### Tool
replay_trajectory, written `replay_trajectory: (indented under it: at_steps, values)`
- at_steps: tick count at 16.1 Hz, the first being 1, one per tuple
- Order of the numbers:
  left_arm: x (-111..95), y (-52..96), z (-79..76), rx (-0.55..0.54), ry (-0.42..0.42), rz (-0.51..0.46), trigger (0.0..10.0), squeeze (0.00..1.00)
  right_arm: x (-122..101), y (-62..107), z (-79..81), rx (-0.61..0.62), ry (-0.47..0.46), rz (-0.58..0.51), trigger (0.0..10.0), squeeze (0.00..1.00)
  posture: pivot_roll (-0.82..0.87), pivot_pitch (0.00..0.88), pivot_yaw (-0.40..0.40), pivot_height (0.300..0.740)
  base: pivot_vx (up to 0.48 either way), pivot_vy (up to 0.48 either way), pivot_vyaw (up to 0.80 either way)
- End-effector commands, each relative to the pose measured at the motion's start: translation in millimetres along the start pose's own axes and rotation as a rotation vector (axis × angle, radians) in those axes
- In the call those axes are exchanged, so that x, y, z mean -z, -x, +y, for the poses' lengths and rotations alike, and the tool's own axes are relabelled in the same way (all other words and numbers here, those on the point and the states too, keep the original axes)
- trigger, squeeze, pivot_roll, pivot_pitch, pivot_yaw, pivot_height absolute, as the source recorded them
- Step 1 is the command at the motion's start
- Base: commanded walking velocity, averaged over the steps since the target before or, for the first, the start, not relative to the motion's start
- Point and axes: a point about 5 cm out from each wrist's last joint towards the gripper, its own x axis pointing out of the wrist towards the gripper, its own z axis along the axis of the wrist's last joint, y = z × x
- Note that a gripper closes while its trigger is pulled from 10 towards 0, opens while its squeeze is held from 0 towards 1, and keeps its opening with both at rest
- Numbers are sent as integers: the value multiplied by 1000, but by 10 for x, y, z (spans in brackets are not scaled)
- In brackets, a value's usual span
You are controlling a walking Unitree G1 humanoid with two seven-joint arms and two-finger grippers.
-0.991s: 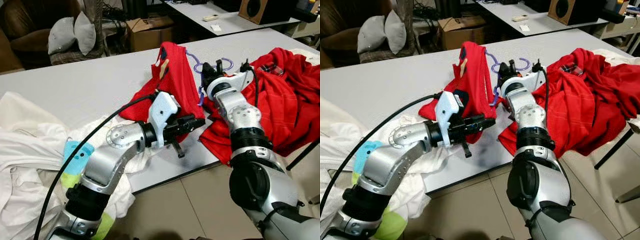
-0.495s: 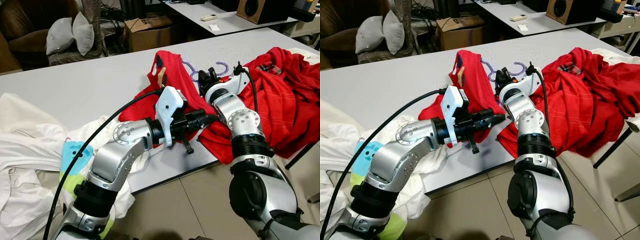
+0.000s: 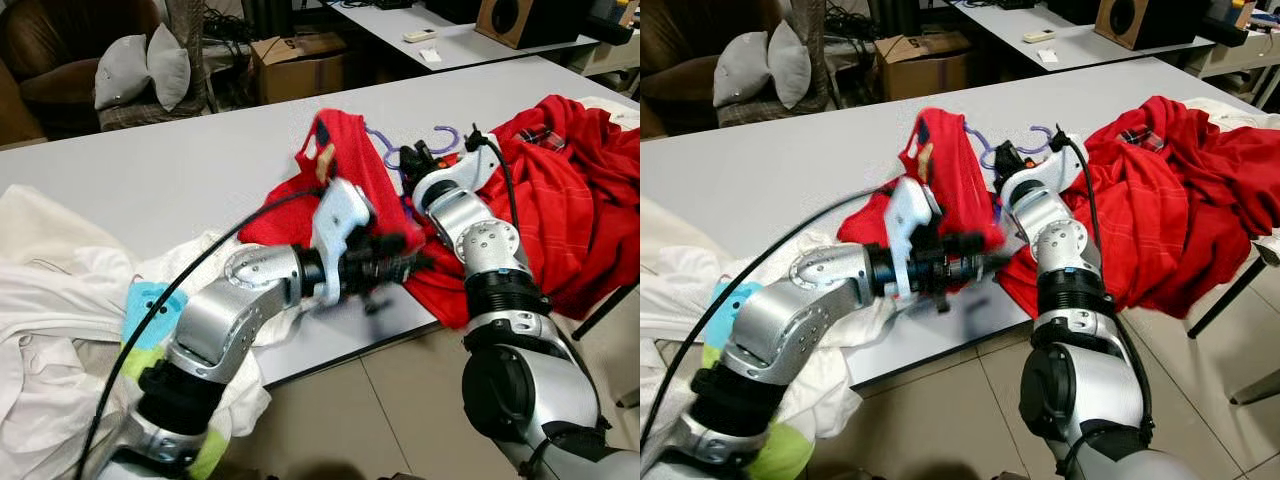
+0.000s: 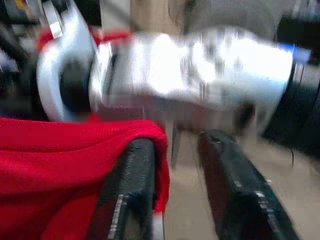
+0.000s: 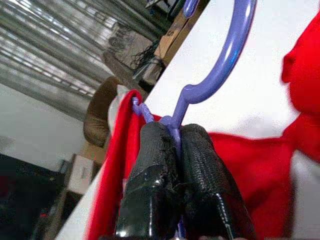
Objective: Hang hanger
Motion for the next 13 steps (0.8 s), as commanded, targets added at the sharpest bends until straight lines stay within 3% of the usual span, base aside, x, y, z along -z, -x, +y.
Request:
replay_trajectory:
  at_steps: [1,4,7,8,9,11,12,13]
  values:
    - [-72,-10,58,-31,-94,69,10000,1000,155,-13,28,-9,44,57,10000,0,-80,0,27,740,0,0,0]
    - [-210,168,219,-95,-175,125,10000,1000,122,-5,49,-25,83,54,10000,0,-79,0,25,740,0,0,0]
    - [-438,294,233,-70,-258,119,10000,1000,107,10,70,-50,160,59,10000,0,-74,0,27,740,0,0,0]
    - [-555,313,235,-68,-221,37,10000,1000,112,13,81,-60,185,62,10000,0,-72,0,29,740,0,0,0]
    - [-723,353,255,-74,-138,-110,10000,1000,116,20,85,-72,268,73,10000,0,-71,0,33,740,0,0,0]
    - [-818,496,382,-163,-58,-209,10000,1000,124,42,40,-83,504,110,10000,0,-70,0,38,740,0,0,0]
    - [-798,556,423,-196,-47,-202,10000,314,94,51,29,-85,477,105,10000,0,-69,0,40,740,0,0,0]
    - [-750,621,447,-215,-50,-164,10000,0,42,65,17,-89,467,96,10000,0,-69,0,40,740,0,0,0]
